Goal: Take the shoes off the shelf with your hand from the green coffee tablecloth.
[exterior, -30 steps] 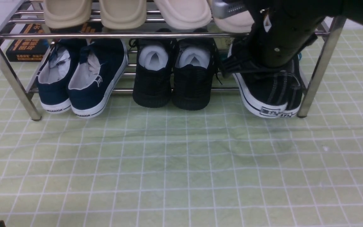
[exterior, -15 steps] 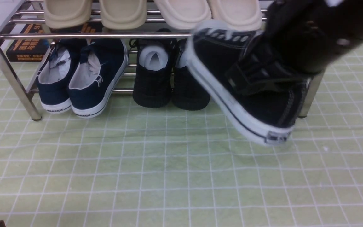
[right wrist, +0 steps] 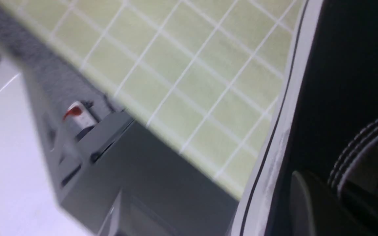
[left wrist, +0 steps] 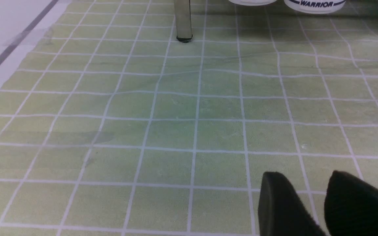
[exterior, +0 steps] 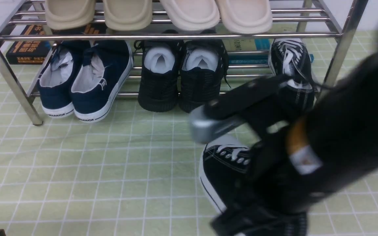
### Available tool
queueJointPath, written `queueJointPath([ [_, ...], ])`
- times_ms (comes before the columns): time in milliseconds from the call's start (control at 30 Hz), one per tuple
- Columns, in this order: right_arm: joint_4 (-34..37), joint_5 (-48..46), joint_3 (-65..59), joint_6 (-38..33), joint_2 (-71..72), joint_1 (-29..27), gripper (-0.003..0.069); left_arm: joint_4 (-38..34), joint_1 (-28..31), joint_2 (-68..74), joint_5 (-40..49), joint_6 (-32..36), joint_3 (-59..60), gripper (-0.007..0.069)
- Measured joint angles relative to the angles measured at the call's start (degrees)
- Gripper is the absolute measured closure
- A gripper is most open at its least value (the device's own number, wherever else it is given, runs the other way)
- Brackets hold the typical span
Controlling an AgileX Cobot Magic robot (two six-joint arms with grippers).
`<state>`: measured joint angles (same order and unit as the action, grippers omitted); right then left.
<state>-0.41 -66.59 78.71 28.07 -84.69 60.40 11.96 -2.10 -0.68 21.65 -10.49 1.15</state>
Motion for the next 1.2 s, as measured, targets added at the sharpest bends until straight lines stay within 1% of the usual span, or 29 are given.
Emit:
queueJointPath([
  [133, -6.6, 7.3, 0.0, 5.8, -6.2, 0.0, 0.065, 0.0, 0.0, 0.0, 0.0, 0.0, 0.0, 0.0385],
  [233, -9.9, 11.3, 0.0, 10.4, -9.6, 0.0, 0.065, 0.0, 0.0, 0.0, 0.0, 0.0, 0.0, 0.0385],
  [367, -11.5, 13.8, 0.0, 16.8, -13.3, 0.5, 0.065, 0.0, 0.0, 0.0, 0.0, 0.0, 0.0, 0.0385],
  [400, -11.8, 13.9, 0.0, 17.4, -13.5, 0.5, 0.065, 0.0, 0.0, 0.0, 0.0, 0.0, 0.0, 0.0385],
  [467, -14.4, 15.7, 0.0, 20.9, -15.4, 0.5, 0.0648, 0.0, 0.0, 0.0, 0.0, 0.0, 0.0, 0.0385],
  [567, -14.9, 16.6, 0.0, 23.6, -16.6, 0.5, 0.0648, 0.0, 0.0, 0.0, 0.0, 0.0, 0.0, 0.0385],
  [800, -14.9, 17.0, 0.0, 25.0, -16.2, 0.6, 0.0645, 0.0, 0.0, 0.0, 0.0, 0.0, 0.0, 0.0385],
  [900, -14.4, 15.8, 0.0, 25.0, -14.7, 0.7, 0.0644, 0.0, 0.0, 0.0, 0.0, 0.0, 0.0, 0.0385],
  [1133, -13.3, 10.2, 0.0, 25.0, -8.9, 2.1, 0.0643, 0.0, 0.0, 0.0, 0.0, 0.0, 0.0, 0.0385],
  [1200, -13.1, 6.5, 0.0, 25.0, -7.3, 3.3, 0.0642, 0.0, 0.0, 0.0, 0.0, 0.0, 0.0, 0.0385],
])
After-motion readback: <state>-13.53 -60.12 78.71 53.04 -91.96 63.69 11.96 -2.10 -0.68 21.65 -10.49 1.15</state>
